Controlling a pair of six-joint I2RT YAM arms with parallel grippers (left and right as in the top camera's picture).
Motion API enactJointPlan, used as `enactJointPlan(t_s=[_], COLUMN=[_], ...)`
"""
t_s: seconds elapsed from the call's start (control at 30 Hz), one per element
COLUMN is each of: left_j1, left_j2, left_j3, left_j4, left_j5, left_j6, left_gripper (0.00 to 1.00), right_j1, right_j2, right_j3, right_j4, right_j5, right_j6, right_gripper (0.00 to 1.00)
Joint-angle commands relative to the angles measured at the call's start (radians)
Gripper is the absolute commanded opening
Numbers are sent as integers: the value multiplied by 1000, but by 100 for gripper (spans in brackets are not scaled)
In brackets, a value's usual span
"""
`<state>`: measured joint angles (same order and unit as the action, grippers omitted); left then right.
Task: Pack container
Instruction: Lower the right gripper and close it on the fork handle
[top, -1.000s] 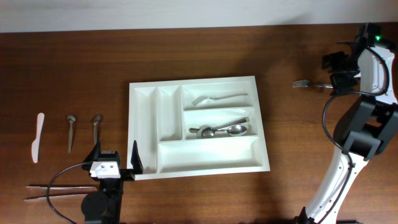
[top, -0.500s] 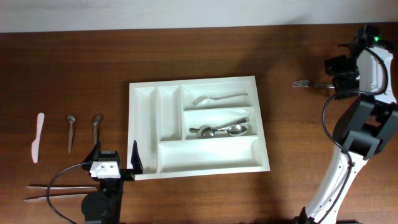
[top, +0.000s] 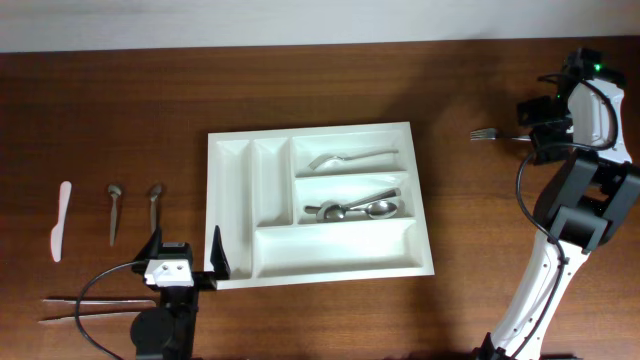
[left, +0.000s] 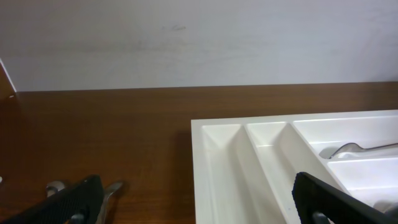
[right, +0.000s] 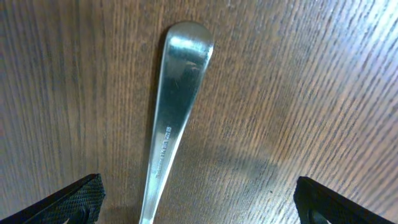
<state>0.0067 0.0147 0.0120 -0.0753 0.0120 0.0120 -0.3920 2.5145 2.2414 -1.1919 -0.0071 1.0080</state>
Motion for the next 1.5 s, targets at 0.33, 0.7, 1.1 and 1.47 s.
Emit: enactJointPlan(t_s=[0.33, 0.7, 1.1, 1.47], left_j1=[-4, -4, -4, -4], left_j2=[-8, -8, -8, -8], left_j3=[-3, -3, -3, -3], left_j4=[-4, -4, -4, -4], left_j5=[18, 18, 18, 18], left_j6=[19, 19, 19, 19], left_gripper=[99, 99, 99, 99], right_j1=[-1, -2, -15, 0], right_j2=[51, 77, 77, 77], right_j3=[13, 13, 13, 13], right_j4=[-5, -57, -144, -106], right_j5=[26, 47, 41, -198], right_j6=[-6, -8, 21, 232], right_gripper=[99, 99, 99, 97])
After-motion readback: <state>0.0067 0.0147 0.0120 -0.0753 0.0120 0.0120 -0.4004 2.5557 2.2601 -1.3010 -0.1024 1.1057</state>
